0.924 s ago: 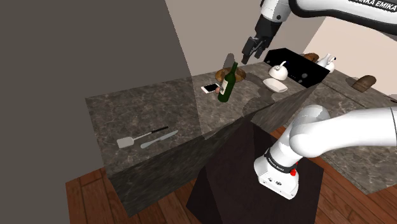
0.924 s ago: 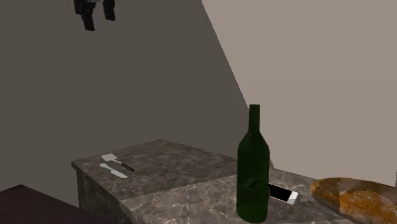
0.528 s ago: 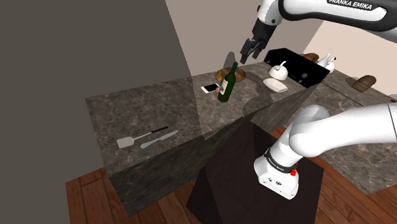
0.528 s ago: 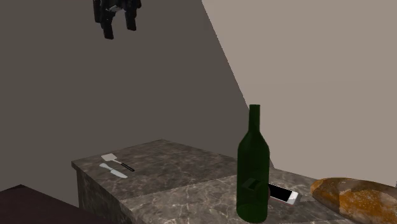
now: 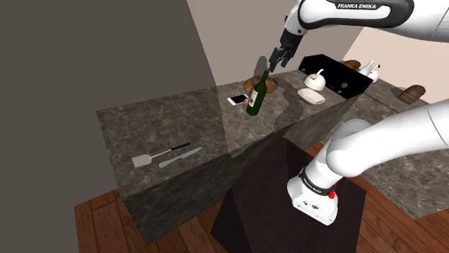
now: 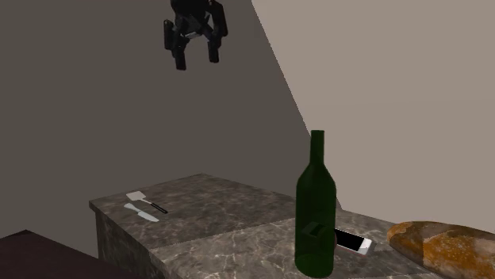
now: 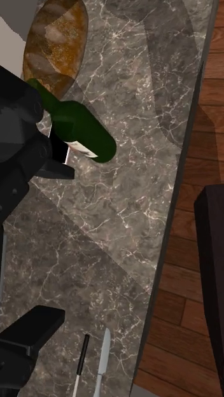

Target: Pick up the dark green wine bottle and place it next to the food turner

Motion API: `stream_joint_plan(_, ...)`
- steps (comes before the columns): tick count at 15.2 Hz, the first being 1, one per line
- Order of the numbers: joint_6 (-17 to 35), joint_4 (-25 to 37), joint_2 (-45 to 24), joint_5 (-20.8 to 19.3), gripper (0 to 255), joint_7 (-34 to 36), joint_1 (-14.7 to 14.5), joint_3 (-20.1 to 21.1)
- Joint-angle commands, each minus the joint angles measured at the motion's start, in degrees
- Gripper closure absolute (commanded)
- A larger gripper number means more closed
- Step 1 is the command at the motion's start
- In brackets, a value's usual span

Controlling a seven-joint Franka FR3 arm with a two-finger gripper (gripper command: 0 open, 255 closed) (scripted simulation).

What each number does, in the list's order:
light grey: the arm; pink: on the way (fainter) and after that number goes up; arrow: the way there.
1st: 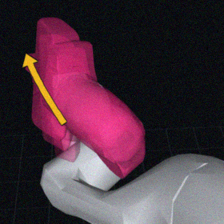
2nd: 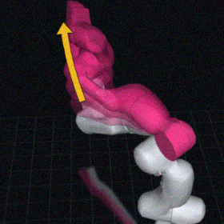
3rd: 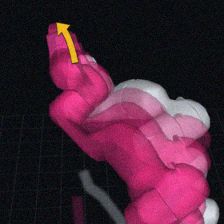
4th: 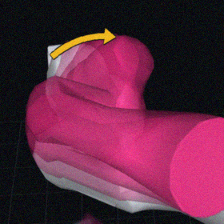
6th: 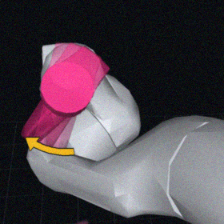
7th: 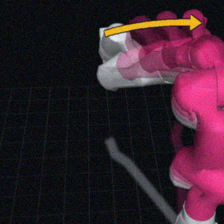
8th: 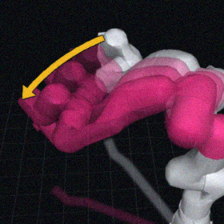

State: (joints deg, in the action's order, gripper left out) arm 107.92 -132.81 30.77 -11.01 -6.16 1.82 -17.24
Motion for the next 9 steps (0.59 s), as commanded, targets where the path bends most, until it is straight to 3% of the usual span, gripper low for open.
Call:
stream_joint_plan(1, 1.9, 1.9, -3.7, 0.2, 0, -2.3, 0.0, -2.3)
stream_joint_plan(9, 8.8, 10.2, -19.6, 5.2, 0, -13.4, 0.0, -11.2)
